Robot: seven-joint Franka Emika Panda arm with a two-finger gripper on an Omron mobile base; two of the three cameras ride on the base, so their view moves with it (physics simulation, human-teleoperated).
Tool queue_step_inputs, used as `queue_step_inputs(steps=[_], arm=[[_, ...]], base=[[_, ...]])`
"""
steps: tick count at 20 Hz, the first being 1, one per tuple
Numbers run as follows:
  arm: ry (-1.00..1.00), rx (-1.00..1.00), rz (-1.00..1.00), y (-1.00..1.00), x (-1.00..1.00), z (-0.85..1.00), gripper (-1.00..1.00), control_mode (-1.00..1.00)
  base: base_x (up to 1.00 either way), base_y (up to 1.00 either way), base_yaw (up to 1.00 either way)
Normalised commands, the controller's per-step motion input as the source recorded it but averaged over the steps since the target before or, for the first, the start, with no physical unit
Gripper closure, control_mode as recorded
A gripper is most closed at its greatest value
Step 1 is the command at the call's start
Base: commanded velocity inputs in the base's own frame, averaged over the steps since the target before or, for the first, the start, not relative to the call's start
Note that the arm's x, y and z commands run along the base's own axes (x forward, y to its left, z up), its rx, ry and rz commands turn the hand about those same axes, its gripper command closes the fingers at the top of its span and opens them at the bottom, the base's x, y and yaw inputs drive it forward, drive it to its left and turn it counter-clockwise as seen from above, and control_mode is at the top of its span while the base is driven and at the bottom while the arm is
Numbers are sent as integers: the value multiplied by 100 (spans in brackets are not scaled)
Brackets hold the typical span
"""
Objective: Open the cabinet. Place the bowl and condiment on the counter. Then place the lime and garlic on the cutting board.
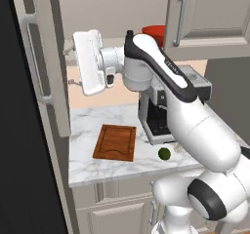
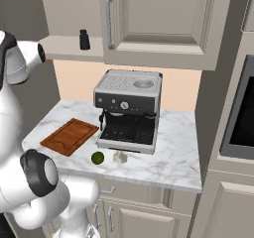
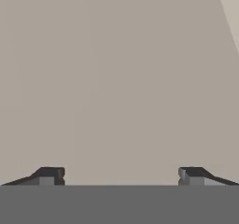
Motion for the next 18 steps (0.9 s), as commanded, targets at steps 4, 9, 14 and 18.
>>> queue_step_inputs(steps=[4, 9, 14, 18], arm=[[0, -10, -2, 63, 14, -13, -100, -100], [-10, -7, -16, -24, 5, -20, -100, -100], [-26, -1, -7, -97, 0, -18, -100, -100], [-14, 0, -1, -92, -2, -14, -100, -100]], base=[[0, 0, 0], [0, 0, 0], [0, 0, 0], [0, 0, 0]])
